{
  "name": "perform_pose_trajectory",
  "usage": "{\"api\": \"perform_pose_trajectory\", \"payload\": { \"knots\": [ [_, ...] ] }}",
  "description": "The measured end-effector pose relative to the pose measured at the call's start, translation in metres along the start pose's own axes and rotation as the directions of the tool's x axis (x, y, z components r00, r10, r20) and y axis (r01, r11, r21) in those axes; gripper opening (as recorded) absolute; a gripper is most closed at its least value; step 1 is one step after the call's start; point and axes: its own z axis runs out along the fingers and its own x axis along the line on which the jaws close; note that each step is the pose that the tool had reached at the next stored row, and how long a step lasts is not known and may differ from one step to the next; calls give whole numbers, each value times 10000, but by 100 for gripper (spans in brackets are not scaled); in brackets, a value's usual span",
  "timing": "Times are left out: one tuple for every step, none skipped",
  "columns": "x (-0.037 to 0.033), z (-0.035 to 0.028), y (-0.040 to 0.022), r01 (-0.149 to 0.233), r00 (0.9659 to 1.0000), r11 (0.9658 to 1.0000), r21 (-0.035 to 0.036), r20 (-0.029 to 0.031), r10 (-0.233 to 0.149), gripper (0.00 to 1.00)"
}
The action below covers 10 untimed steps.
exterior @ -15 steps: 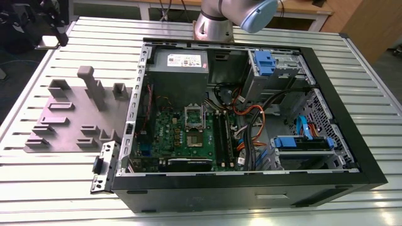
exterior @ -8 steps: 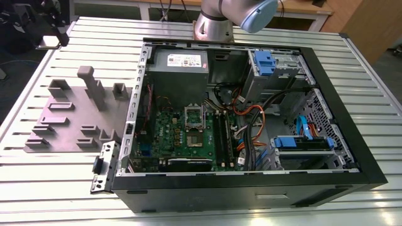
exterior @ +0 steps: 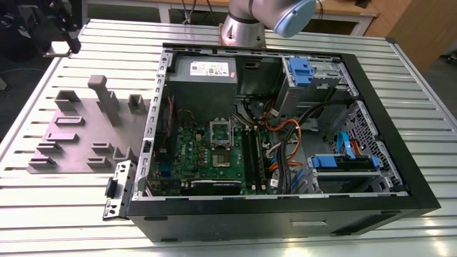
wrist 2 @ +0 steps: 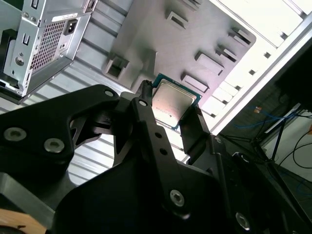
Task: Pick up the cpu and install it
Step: 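Pick up the cpu and move it towards the insertion slot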
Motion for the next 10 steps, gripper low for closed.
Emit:
{"api": "perform_pose_trajectory", "payload": {
  "knots": [
    [-2, 0, -16, 0, 10000, 10000, 1, 0, 0, 47],
    [-4, 0, -34, 1, 10000, 10000, 1, 0, -1, 47],
    [-6, 0, -50, 1, 10000, 10000, 1, 0, -1, 47],
    [-8, 0, -57, 1, 10000, 10000, 1, 0, -1, 47],
    [-9, 0, -57, 0, 10000, 10000, 1, 1, 0, 47],
    [-11, 0, -57, -2, 10000, 10000, 0, 1, 2, 47],
    [-13, 0, -58, -1, 10000, 10000, 1, 1, 1, 47],
    [-15, 0, -58, 1, 10000, 10000, 0, 1, -1, 47],
    [-16, 0, -58, 0, 10000, 10000, 1, 1, 0, 47],
    [-16, 0, -58, 0, 10000, 10000, 1, 1, 0, 47]
  ]
}}
